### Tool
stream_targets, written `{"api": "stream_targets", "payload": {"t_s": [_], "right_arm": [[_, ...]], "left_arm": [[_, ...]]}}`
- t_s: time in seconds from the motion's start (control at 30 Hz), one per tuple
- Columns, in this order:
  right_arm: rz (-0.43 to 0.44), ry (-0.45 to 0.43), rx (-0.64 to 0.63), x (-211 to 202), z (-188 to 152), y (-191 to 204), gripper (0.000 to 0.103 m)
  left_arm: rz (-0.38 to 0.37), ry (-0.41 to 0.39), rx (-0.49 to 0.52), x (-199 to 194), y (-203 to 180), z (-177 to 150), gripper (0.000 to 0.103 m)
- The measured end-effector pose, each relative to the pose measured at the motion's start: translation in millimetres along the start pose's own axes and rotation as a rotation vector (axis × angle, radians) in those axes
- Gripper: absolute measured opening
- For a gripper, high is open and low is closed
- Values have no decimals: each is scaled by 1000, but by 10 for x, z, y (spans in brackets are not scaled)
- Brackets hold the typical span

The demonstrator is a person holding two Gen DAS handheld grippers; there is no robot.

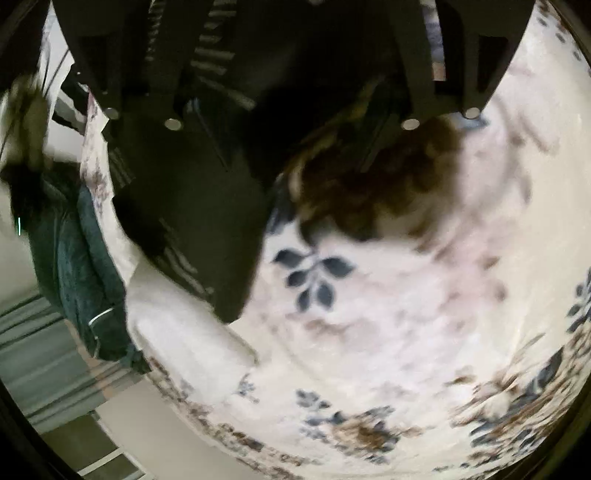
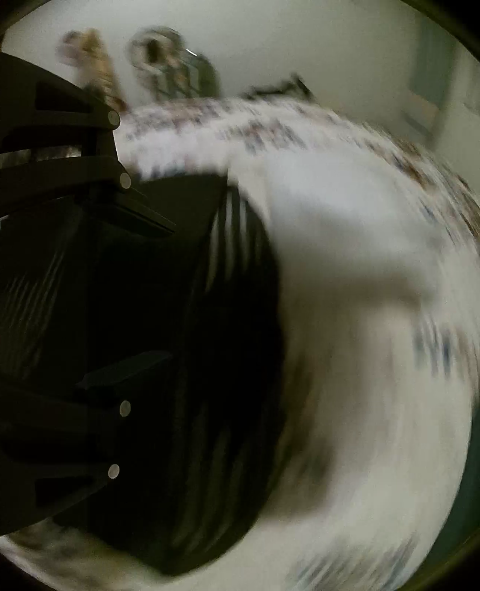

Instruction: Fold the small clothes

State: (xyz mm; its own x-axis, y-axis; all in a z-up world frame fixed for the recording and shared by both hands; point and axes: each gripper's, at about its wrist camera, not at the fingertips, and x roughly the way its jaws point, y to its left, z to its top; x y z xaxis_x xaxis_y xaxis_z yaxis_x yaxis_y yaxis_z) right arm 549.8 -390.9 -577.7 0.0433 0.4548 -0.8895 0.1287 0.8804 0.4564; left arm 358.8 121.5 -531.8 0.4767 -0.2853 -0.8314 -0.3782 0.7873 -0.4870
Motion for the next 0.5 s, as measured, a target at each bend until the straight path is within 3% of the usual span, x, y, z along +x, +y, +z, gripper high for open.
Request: {"api": "stream_targets", "payload": {"t_s": [0.1, 0.27, 0.4, 0.5], "right_arm": [[-104, -44, 148, -149, -523, -662, 65], [-318, 73, 195, 186, -1295, -1256, 65], [-269, 85, 303, 129, -1722, -1498, 65], [-205, -41, 356, -149, -1721, -1534, 65]], "left_arm": [[34, -3, 50, 104, -206, 36, 65], [104, 47, 141, 328, -494, -4, 65], [122, 94, 205, 435, -643, -97, 65], [142, 100, 247, 454, -708, -130, 65]]}}
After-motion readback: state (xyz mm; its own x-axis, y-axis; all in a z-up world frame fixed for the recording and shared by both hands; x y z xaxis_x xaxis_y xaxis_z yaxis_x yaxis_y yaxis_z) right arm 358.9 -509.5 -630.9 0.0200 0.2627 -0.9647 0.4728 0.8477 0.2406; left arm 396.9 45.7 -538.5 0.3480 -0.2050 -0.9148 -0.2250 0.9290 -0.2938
